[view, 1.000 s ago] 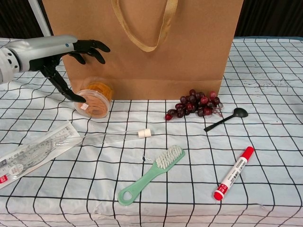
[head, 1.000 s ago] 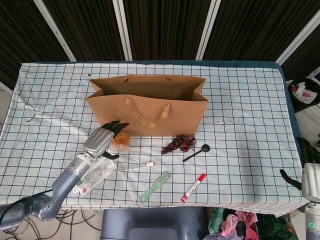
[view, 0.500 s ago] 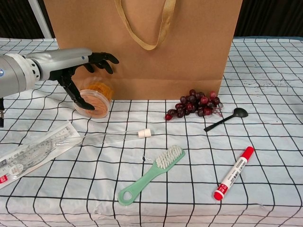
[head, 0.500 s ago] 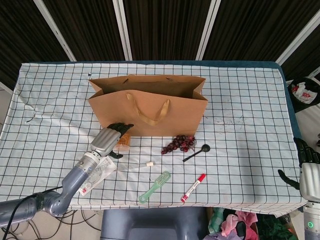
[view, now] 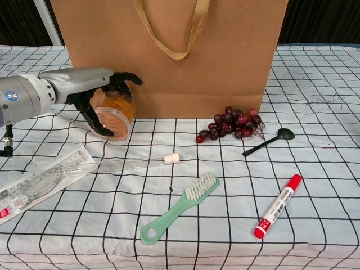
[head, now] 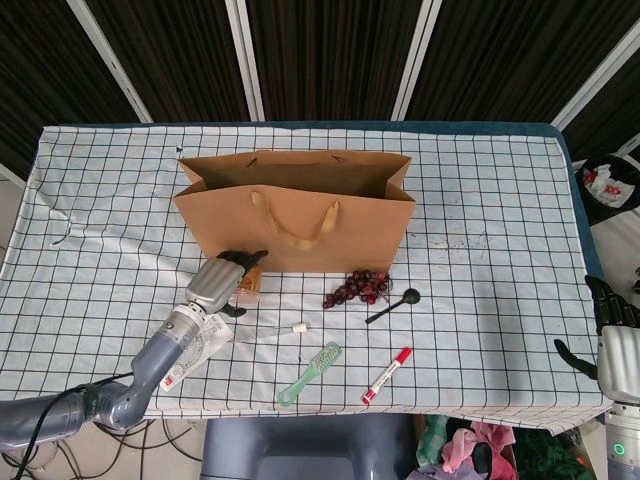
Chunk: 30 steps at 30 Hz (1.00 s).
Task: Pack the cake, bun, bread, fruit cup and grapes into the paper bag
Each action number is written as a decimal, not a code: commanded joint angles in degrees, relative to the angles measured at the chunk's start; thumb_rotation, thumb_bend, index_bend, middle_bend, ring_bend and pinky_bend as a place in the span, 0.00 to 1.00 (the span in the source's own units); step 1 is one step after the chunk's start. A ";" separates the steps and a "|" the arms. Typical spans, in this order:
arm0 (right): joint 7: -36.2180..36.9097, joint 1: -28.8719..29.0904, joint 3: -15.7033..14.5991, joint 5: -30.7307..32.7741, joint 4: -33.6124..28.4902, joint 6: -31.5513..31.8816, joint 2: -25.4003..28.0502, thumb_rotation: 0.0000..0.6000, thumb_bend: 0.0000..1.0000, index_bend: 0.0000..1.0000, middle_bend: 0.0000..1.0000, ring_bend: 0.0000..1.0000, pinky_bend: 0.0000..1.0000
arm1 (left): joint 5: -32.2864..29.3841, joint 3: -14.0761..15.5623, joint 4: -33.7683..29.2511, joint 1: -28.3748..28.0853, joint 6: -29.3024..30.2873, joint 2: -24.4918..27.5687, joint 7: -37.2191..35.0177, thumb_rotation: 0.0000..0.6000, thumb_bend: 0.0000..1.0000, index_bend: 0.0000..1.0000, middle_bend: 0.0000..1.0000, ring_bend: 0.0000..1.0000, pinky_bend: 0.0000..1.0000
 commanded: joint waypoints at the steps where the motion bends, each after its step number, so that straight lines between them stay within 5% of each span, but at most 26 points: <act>1: 0.03 -0.10 0.13 -0.05 0.03 -0.04 -0.05 1.00 0.11 0.08 0.13 0.20 0.25 | -0.32 0.24 0.48 -0.09 0.40 -0.31 0.49 1.00 0.19 0.10 0.31 0.24 0.26; 9: -0.06 -0.28 0.48 -0.18 0.17 -0.42 -0.33 1.00 0.11 0.08 0.13 0.20 0.25 | 0.17 0.59 0.77 0.09 1.40 -0.55 0.04 1.00 0.27 0.16 0.45 0.38 0.37; 18: -0.19 -0.47 0.90 -0.16 0.26 -0.49 -0.61 1.00 0.11 0.08 0.13 0.20 0.25 | 3.35 0.70 -0.86 1.01 3.50 0.20 -2.66 1.00 0.29 0.19 0.47 0.39 0.38; 30: 0.28 -0.96 1.77 0.25 0.44 -0.09 -0.55 1.00 0.11 0.08 0.13 0.20 0.25 | 21.57 2.80 -14.24 4.78 14.49 6.25 -9.65 1.00 0.29 0.21 0.47 0.39 0.38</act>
